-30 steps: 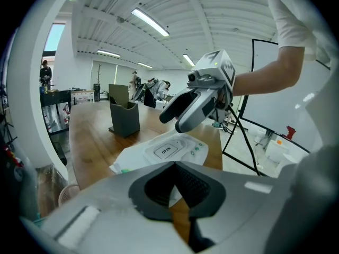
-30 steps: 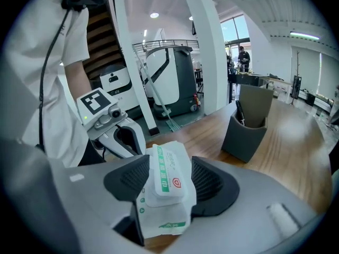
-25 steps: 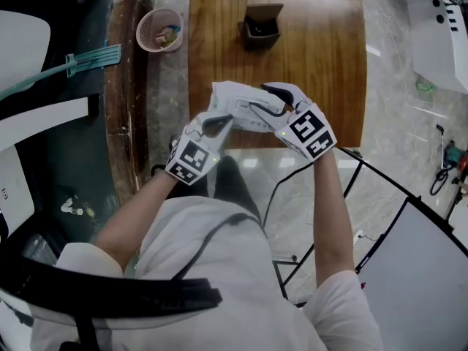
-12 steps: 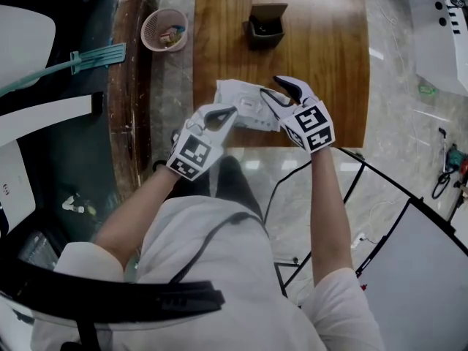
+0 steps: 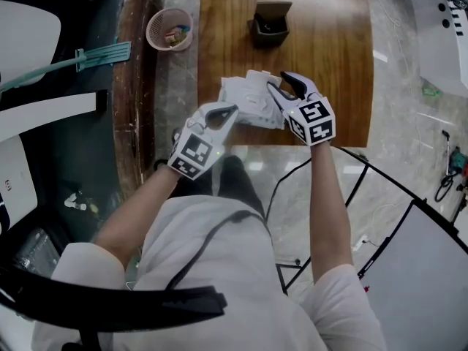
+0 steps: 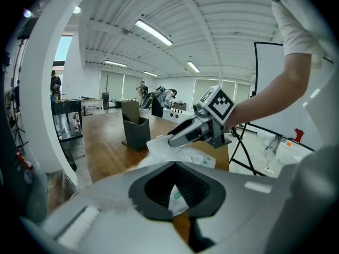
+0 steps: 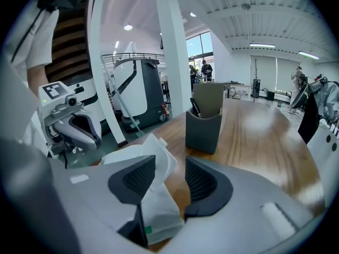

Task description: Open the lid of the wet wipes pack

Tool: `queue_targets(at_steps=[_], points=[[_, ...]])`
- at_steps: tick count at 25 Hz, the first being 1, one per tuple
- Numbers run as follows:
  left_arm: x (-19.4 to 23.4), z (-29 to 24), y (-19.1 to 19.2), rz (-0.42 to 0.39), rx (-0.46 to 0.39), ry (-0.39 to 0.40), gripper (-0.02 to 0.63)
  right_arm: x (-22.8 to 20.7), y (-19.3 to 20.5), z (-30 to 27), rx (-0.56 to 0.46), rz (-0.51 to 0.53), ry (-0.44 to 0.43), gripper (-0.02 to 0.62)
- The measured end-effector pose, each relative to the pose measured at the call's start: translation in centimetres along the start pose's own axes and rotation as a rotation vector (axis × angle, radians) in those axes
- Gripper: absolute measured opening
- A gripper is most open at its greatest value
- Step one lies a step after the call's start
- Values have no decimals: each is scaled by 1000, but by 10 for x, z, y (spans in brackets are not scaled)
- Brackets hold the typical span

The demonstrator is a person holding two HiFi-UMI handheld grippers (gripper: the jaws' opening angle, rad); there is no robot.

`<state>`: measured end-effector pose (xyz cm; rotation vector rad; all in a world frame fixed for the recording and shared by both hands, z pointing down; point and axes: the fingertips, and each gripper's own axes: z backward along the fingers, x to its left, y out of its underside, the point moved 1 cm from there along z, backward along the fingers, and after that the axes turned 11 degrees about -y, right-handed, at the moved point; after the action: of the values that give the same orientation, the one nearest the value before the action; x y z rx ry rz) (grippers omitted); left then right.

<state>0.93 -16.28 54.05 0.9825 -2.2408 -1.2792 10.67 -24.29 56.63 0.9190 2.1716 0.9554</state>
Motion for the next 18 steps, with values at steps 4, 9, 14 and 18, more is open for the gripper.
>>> queue_targets(at_steps=[4, 9, 14, 18], points=[[-1, 4, 2, -2, 1, -9, 5, -1, 1, -1, -2, -3, 15, 187], [-2, 10, 1, -6, -4, -14, 5, 4, -3, 4, -14, 2, 21, 187], [-4, 16, -6, -11, -17, -24, 5, 13, -6, 13, -30, 11, 26, 187], [-5, 24, -17, -19, -34, -35, 5, 27, -13, 25, -55, 17, 43, 187]])
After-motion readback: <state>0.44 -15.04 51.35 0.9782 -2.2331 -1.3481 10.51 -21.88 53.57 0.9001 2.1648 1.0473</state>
